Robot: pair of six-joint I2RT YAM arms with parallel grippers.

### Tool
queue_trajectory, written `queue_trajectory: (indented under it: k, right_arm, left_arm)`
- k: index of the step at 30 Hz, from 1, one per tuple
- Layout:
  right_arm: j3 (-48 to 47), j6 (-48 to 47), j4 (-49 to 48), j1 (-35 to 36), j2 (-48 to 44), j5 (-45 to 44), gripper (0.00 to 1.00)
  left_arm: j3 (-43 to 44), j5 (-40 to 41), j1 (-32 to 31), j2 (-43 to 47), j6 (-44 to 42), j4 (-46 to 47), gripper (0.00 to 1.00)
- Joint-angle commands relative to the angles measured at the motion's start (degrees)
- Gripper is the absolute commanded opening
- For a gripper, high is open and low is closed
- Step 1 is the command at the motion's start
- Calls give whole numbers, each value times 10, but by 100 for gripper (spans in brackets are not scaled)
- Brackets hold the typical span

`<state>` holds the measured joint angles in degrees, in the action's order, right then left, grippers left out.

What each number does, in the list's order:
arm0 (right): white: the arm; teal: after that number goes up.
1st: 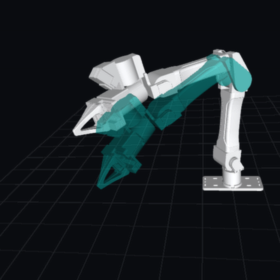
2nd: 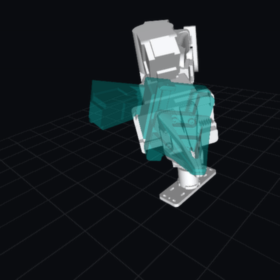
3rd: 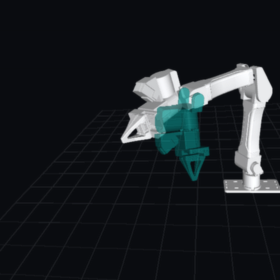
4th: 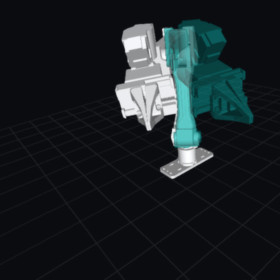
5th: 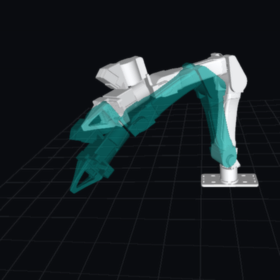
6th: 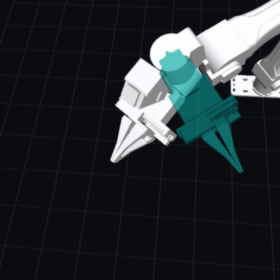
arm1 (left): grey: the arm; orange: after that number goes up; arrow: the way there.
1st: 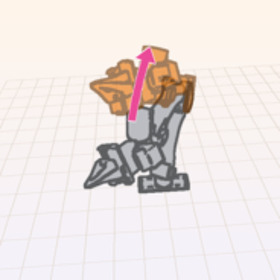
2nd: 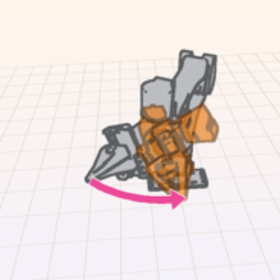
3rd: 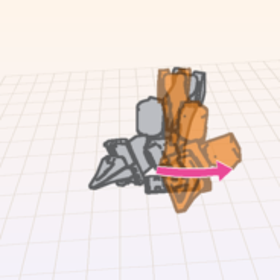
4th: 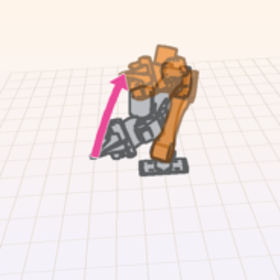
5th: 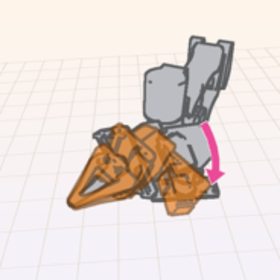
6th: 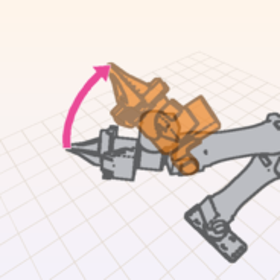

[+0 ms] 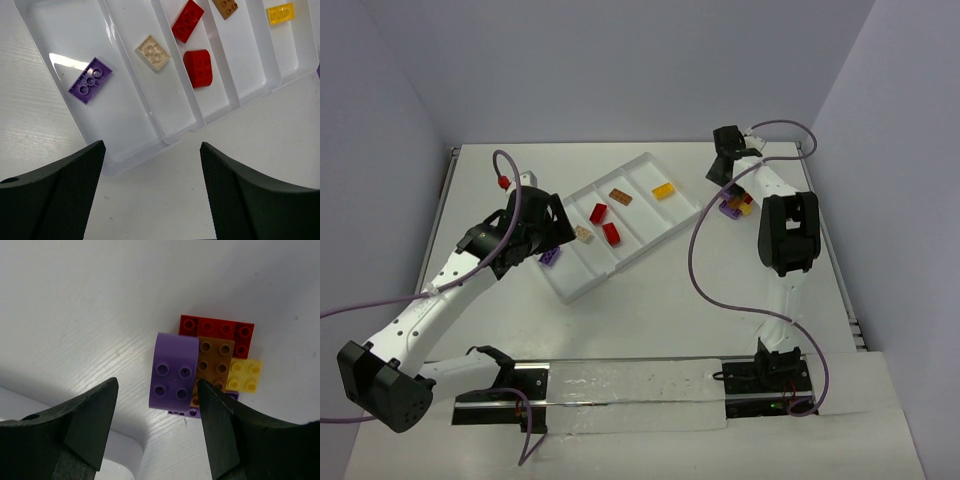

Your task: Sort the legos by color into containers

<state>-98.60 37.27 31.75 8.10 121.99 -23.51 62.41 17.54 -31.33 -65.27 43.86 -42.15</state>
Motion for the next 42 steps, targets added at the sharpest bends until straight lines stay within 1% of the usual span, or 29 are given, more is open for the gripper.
queue_trajectory:
  k: [1, 4, 6, 8, 9, 10, 12, 14, 15, 21, 24, 26, 28, 29, 30, 34, 36, 38, 42]
  right_arm:
    - [-18, -12, 1, -7, 17, 0, 71]
    - [-7, -10, -8, -9, 15, 6, 68]
    - [-10, -9, -10, -8, 17, 8, 65]
    - [-11, -8, -10, -8, 19, 8, 52]
    - [-7, -7, -13, -9, 17, 9, 41]
    - [-3, -8, -16, -8, 13, 11, 33]
    - [8, -7, -22, -8, 2, 13, 22]
    - [38, -8, -40, -8, -29, 13, 10]
    - [52, -10, -48, -8, -43, 13, 7]
    - [146, -19, -79, -8, -122, 18, 5]
    - [241, -20, -112, -6, -190, 41, 5]
    - [284, -22, -120, 0, -223, 55, 5]
    - [361, -21, -132, 22, -287, 69, 5]
    - [367, -19, -134, 25, -293, 73, 5]
    - [407, -17, -131, 52, -333, 72, 5]
    - [495, -6, -121, 134, -436, 66, 5]
    - [516, 8, -121, 181, -457, 77, 5]
    - [539, 27, -122, 210, -479, 92, 5]
    - [553, 59, -142, 272, -479, 102, 6]
  left_arm:
    - [23, -3, 3, 2, -8, 21, 85]
    - [19, -1, 3, 5, -6, 20, 84]
    - [19, 0, 3, 3, -5, 16, 84]
    - [20, 2, 3, 3, -5, 13, 85]
    - [20, 3, 3, 3, -5, 12, 85]
    - [20, 4, 3, 4, -5, 12, 84]
    - [19, 3, 3, 5, -5, 14, 84]
    - [20, 1, 3, 3, -4, 16, 84]
    - [21, 0, 3, 2, -3, 17, 84]
    - [19, -7, 3, -3, -1, 23, 84]
    - [18, -10, 3, -4, 1, 28, 84]
    - [16, -13, 3, -6, 3, 34, 84]
    - [15, -25, 2, -13, 6, 48, 84]
    - [15, -26, 2, -14, 7, 52, 84]
    - [16, -32, 1, -20, 10, 55, 84]
    - [26, -34, -5, -38, 13, 60, 84]
    - [31, -30, -7, -42, 15, 60, 84]
    - [33, -29, -8, -47, 18, 61, 84]
    - [34, -34, -15, -57, 27, 69, 84]
